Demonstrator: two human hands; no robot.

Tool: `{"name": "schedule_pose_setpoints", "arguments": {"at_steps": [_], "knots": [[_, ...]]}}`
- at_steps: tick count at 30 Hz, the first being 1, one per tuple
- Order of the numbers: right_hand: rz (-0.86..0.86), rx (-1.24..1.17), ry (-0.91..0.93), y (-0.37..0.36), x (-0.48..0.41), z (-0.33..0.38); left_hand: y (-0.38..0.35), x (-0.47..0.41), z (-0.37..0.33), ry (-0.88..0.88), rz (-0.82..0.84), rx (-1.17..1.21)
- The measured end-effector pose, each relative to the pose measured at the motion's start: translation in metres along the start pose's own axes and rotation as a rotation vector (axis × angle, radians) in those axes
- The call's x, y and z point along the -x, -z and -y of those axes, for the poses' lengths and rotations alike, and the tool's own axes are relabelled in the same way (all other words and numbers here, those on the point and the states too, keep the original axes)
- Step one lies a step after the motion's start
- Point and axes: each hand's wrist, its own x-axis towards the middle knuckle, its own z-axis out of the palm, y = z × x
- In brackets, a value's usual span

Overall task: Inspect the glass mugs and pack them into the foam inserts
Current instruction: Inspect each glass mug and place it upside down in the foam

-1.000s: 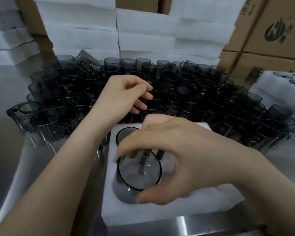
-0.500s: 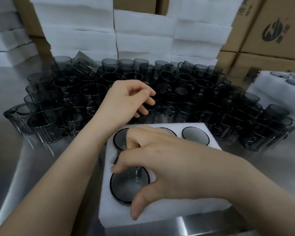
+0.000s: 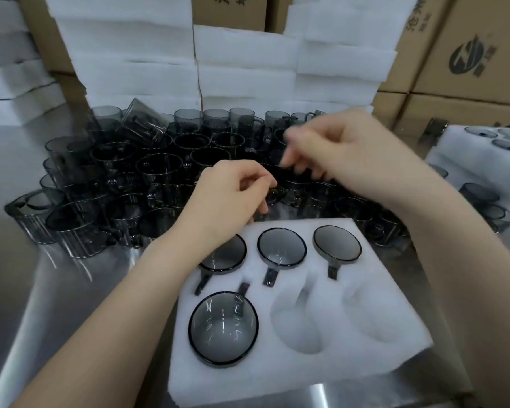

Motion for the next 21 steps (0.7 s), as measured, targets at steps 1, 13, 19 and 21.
{"name": "schedule_pose_setpoints", "arguments": {"at_steps": [1, 13, 19, 21], "knots": [[-0.159, 0.065, -0.081, 0.007, -0.012, -0.016, -0.001, 0.001, 0.001, -0.007, 0.007, -0.049], [-0.148, 0.503, -0.539, 0.014, -0.053, -0.108, -0.003, 0.002, 0.004, -0.045, 0.072, -0.212], [-0.288, 0.402, -0.484, 0.024, -0.043, -0.101, -0.004, 0.002, 0.004, -0.056, 0.070, -0.226], [-0.375, 0.368, -0.454, 0.028, -0.038, -0.092, -0.004, 0.002, 0.003, -0.060, 0.064, -0.223]]}}
